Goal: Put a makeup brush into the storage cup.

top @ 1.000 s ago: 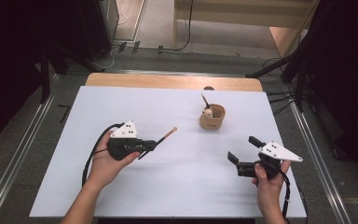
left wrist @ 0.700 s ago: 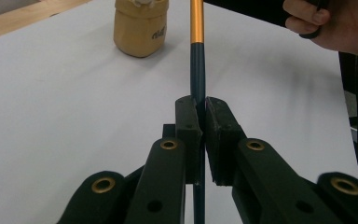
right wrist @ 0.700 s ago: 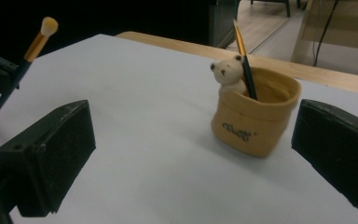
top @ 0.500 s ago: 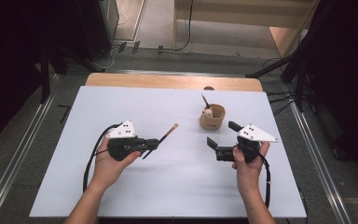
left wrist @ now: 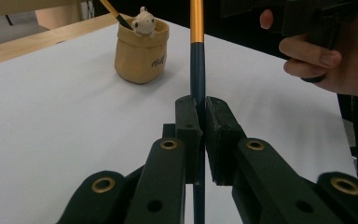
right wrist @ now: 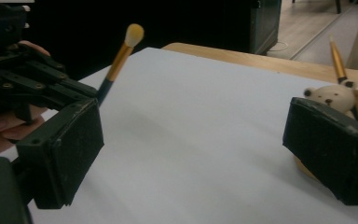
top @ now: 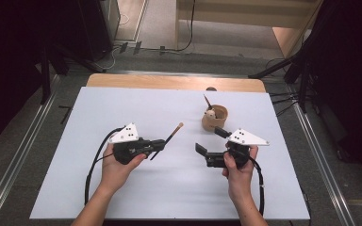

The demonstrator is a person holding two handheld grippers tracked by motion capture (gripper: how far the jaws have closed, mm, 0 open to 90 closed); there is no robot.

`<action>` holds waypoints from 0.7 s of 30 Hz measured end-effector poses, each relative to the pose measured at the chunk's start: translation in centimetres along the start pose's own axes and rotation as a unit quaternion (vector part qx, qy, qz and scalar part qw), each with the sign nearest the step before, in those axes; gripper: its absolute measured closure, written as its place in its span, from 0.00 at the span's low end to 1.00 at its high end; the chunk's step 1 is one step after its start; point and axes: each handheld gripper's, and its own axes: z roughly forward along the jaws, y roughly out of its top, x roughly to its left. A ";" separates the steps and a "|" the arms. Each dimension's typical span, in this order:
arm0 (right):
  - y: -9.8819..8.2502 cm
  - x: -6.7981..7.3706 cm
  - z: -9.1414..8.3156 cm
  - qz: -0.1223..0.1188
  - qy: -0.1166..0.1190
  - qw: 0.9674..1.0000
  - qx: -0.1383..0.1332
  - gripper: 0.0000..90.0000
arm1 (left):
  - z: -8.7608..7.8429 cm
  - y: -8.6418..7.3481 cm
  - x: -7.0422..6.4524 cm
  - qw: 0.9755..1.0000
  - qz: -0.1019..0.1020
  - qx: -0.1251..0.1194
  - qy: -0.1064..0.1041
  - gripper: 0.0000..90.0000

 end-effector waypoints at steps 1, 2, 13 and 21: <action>-0.1 0.3 0.2 0.005 0.014 1.000 -0.002 0.08 | 0.1 -0.1 0.0 1.000 -0.002 -0.003 0.000 0.94; -0.1 0.5 0.4 0.007 0.020 1.000 -0.002 0.08 | 0.2 -0.1 -0.1 1.000 -0.002 -0.005 0.003 0.94; -0.6 2.1 1.4 0.042 0.053 0.998 -0.019 0.17 | 1.1 -0.5 -0.7 1.000 -0.010 -0.028 -0.004 0.94; -0.8 2.9 2.0 0.081 0.069 0.993 -0.044 0.29 | 1.5 -0.5 -1.3 0.999 -0.013 -0.040 -0.014 0.94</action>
